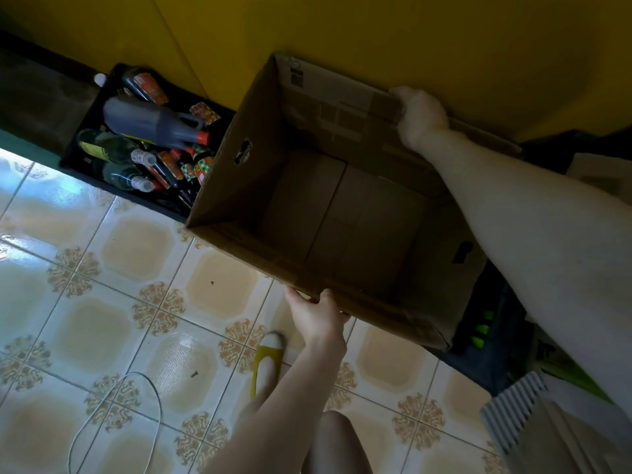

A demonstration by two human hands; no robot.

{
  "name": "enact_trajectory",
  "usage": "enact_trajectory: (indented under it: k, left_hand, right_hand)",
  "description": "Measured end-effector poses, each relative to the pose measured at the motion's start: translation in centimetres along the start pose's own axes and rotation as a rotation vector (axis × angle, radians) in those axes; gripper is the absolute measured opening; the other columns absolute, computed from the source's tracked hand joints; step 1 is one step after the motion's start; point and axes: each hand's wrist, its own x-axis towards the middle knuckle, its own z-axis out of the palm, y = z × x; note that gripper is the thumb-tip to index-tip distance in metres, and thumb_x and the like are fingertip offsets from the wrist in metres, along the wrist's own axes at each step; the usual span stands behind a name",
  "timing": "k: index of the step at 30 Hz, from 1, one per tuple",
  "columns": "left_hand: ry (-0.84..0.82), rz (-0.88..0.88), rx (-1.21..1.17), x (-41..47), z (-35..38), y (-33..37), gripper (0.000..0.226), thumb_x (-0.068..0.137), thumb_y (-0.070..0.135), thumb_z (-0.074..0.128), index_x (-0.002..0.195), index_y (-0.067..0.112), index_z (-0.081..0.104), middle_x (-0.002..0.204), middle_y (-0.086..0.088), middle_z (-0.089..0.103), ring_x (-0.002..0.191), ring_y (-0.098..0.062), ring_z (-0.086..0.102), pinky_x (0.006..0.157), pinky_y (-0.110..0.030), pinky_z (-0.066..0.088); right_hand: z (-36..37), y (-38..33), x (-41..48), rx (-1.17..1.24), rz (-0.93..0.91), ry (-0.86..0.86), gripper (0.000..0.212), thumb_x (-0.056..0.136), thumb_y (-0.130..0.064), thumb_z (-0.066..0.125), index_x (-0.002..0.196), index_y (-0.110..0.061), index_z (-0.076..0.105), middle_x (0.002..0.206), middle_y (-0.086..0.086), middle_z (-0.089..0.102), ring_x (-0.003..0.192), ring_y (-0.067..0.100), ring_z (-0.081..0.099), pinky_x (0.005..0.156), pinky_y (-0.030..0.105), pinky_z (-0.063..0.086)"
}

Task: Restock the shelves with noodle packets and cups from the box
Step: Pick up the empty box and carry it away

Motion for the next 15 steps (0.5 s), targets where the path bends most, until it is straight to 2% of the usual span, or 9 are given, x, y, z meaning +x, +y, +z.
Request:
enact_trajectory:
  k: [3, 8, 11, 15]
  left_hand:
    - [0.005, 0.01, 0.001, 0.3, 0.3, -0.7, 0.052, 0.094, -0.002, 0.04, 0.137, 0.025, 0.029, 0.102, 0.0, 0.052, 0.083, -0.018, 0.059, 0.078, -0.045, 0.055]
    - [0.01, 0.019, 0.004, 0.2, 0.5, -1.0, 0.053, 0.094, 0.001, 0.044, 0.139, 0.024, 0.027, 0.112, -0.007, 0.052, 0.094, -0.025, 0.059, 0.083, -0.047, 0.054]
    - [-0.027, 0.004, 0.03, 0.1, 0.1, -0.8, 0.054, 0.093, 0.005, 0.049, 0.138, 0.026, 0.027, 0.116, -0.01, 0.055, 0.099, -0.027, 0.062, 0.081, -0.047, 0.055]
    - [-0.067, 0.014, 0.062, 0.9, -1.7, 0.9, 0.062, 0.09, 0.022, 0.059, 0.141, 0.029, 0.024, 0.128, -0.012, 0.052, 0.111, -0.031, 0.057, 0.085, -0.049, 0.053]
  right_hand:
    - [1.0, 0.9, -0.4, -0.02, -0.031, 0.053, 0.054, 0.092, 0.004, 0.039, 0.142, -0.016, 0.034, 0.14, 0.014, 0.041, 0.128, 0.035, 0.037, 0.111, 0.048, 0.028]
    - [1.2, 2.6, -2.4, 0.043, -0.01, 0.31, 0.039, 0.096, -0.001, 0.034, 0.132, -0.008, 0.046, 0.134, 0.014, 0.045, 0.127, 0.029, 0.038, 0.107, 0.033, 0.03]
    - [1.0, 4.4, -4.5, -0.056, 0.115, 0.402, 0.034, 0.097, -0.005, 0.036, 0.127, -0.007, 0.05, 0.131, 0.017, 0.047, 0.125, 0.031, 0.039, 0.105, 0.039, 0.033]
    - [1.0, 6.1, -6.1, -0.117, 0.286, 0.358, 0.038, 0.096, -0.005, 0.039, 0.133, -0.009, 0.044, 0.138, 0.018, 0.04, 0.13, 0.037, 0.032, 0.108, 0.046, 0.029]
